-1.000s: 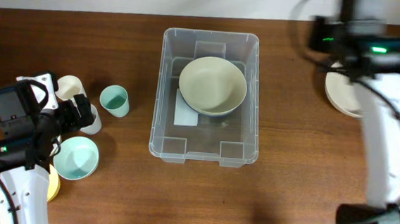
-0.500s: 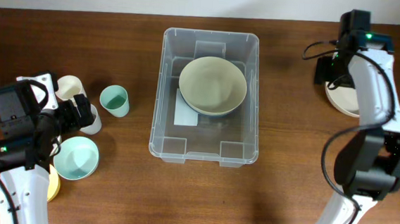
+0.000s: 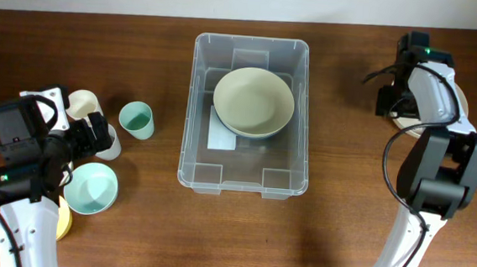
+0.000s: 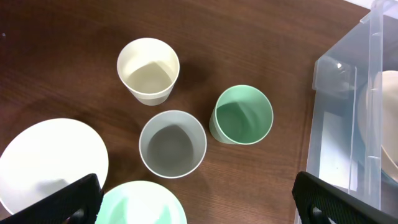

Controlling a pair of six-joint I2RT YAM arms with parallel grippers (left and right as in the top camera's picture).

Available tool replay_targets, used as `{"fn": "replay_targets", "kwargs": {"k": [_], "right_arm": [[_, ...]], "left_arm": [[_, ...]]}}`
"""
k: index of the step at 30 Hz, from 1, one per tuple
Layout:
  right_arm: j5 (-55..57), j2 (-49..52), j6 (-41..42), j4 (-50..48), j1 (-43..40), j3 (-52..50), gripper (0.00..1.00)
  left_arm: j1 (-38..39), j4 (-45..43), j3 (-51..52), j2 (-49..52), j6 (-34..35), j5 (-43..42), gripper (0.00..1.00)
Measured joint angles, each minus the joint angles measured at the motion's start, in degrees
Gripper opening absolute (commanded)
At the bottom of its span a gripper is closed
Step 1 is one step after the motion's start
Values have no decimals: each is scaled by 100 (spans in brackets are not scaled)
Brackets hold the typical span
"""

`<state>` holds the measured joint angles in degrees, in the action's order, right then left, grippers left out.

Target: Pack container

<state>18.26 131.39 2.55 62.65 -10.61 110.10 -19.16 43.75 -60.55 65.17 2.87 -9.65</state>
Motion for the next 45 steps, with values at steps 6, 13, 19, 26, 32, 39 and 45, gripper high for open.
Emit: {"fn": "replay_targets", "kwargs": {"k": [6,13,19,26,32,39,45], "right_arm": [[22,236,-4,-175,-197,0,66],[37,267,-31,-291,-236,0,25],[39,271,-44,-337,-238,0,15],[15,271,-63,-356,-236,0,4],[-11,271,-44,-356,-238,0,4],[-11,240,-48,-337,-205,2,4],[-179,-691,-654,-334,293,219,4]], "left_arm": [[0,0,0,0,0,0,99],[0,0,0,0,0,0,100],[0,0,0,0,0,0,100],[0,0,0,0,0,0,100],[0,0,0,0,0,0,100],[0,0,0,0,0,0,100],[0,0,0,0,0,0,100]]}}
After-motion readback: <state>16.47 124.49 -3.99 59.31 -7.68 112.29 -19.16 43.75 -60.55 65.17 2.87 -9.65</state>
